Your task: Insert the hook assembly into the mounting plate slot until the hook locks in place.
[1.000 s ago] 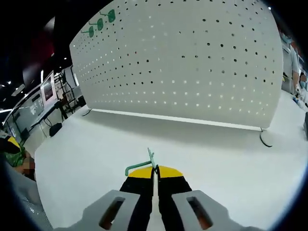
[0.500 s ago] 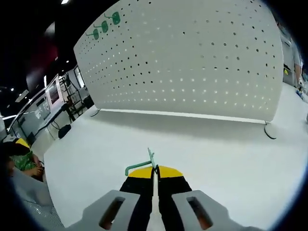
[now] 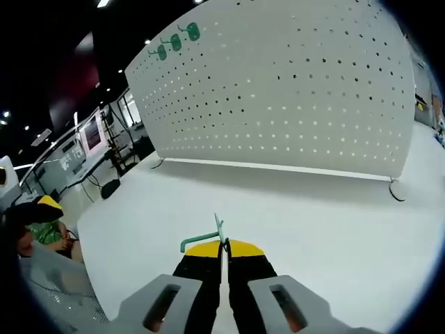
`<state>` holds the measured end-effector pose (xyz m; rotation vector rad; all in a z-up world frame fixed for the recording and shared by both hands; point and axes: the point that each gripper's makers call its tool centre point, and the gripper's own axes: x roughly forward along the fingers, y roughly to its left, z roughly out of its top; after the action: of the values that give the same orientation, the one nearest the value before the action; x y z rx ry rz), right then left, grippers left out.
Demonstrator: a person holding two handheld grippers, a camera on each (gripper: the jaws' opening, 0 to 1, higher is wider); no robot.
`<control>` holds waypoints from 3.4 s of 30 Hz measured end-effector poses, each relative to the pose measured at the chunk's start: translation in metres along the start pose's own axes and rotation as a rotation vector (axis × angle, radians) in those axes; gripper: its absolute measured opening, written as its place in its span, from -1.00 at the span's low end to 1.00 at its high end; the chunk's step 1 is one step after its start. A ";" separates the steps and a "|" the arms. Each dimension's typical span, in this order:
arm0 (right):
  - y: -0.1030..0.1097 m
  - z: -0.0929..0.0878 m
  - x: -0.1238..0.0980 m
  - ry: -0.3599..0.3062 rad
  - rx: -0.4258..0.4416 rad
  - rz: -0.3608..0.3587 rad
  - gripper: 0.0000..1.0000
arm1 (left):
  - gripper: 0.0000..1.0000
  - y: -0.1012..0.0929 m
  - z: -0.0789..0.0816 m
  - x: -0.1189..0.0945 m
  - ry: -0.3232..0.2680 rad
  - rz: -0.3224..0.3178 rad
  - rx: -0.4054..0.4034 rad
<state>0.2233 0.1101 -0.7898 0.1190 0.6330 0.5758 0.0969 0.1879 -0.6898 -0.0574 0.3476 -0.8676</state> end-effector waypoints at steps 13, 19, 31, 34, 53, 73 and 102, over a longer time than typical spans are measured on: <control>0.018 0.001 -0.025 -0.004 0.120 0.058 -0.99 | 0.26 -0.002 0.001 -0.004 0.007 0.011 0.023; 0.027 -0.002 -0.033 0.001 0.124 0.075 -0.99 | 0.22 -0.004 0.001 -0.003 0.021 0.012 0.056; 0.050 0.002 -0.043 0.039 0.165 0.143 -0.99 | 0.08 0.005 -0.003 -0.002 0.073 0.044 0.166; 0.058 0.003 -0.045 0.047 0.152 0.160 -0.99 | 0.06 0.005 -0.005 -0.003 0.086 0.041 0.180; 0.099 0.002 -0.059 0.094 0.133 0.281 -0.98 | -0.29 0.008 -0.006 -0.004 0.115 0.113 0.380; 0.129 -0.013 -0.066 0.189 0.114 0.409 -0.98 | -0.59 0.006 -0.014 0.000 0.200 0.116 0.637; 0.138 -0.029 -0.073 0.331 0.102 0.481 -0.98 | -0.94 -0.004 -0.034 0.002 0.314 0.059 0.934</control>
<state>0.0931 0.1840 -0.7371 0.2803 0.9656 1.0403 0.0844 0.1866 -0.7221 0.9567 0.2060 -0.9103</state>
